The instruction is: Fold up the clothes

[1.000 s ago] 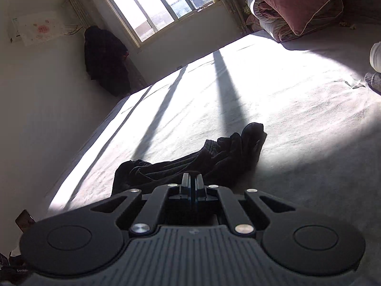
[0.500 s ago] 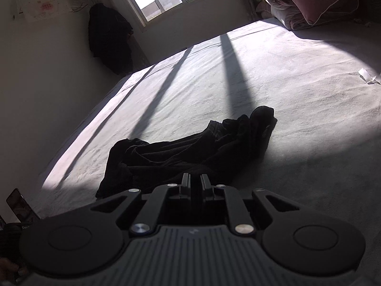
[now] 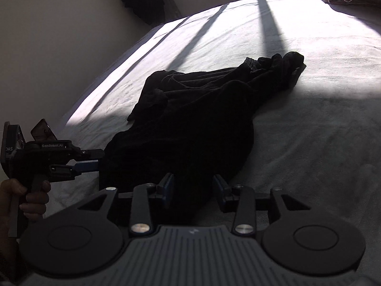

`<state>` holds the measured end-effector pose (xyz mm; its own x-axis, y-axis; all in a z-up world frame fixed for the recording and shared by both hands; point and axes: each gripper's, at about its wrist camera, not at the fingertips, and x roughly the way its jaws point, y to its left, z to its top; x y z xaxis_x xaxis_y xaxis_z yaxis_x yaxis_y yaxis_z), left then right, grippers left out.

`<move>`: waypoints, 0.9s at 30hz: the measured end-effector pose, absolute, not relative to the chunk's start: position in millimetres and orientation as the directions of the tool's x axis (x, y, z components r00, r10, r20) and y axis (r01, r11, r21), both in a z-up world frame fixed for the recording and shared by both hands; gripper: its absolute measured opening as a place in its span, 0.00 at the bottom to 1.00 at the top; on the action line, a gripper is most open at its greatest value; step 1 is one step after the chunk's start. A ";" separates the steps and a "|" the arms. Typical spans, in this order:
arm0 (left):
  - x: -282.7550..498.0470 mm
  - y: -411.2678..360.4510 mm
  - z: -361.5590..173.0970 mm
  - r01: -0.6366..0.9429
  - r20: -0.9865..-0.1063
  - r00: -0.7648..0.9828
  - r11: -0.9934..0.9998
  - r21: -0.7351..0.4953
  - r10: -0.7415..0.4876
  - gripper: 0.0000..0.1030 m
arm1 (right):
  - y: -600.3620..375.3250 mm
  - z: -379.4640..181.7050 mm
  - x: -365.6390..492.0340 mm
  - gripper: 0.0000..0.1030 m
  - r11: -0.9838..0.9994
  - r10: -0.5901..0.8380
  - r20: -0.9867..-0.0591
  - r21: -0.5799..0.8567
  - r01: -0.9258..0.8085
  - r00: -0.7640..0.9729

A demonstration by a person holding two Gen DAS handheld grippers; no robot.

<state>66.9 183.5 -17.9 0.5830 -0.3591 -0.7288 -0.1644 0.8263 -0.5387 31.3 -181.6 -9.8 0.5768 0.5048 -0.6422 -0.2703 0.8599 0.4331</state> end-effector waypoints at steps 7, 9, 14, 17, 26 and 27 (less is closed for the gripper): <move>63.3 170.8 -6.4 -0.193 -0.751 0.587 0.848 -0.493 -0.303 0.40 | -169.1 -11.5 -4.3 0.43 0.840 0.543 -0.674 0.427 -0.336 0.501; 61.2 165.5 -0.7 -0.179 -0.747 0.596 0.859 -0.480 -0.294 0.40 | -166.4 -13.0 -12.3 0.43 0.835 0.550 -0.680 0.427 -0.348 0.485; 57.8 151.8 7.7 -0.142 -0.741 0.603 0.874 -0.465 -0.296 0.40 | -157.2 -19.0 -23.9 0.43 0.827 0.557 -0.698 0.418 -0.375 0.450; 59.8 138.3 3.7 -0.134 -0.768 0.593 0.912 -0.388 -0.240 0.40 | -150.0 -23.1 -28.3 0.43 0.833 0.544 -0.705 0.394 -0.388 0.454; 68.1 131.5 -12.1 -0.202 -0.820 0.568 0.953 -0.225 -0.073 0.10 | -141.0 -26.3 -33.5 0.08 0.866 0.467 -0.716 0.249 -0.435 0.519; 66.9 135.0 -11.3 -0.203 -0.818 0.569 0.951 -0.232 -0.078 0.05 | -144.2 -25.4 -32.4 0.05 0.872 0.455 -0.719 0.239 -0.428 0.525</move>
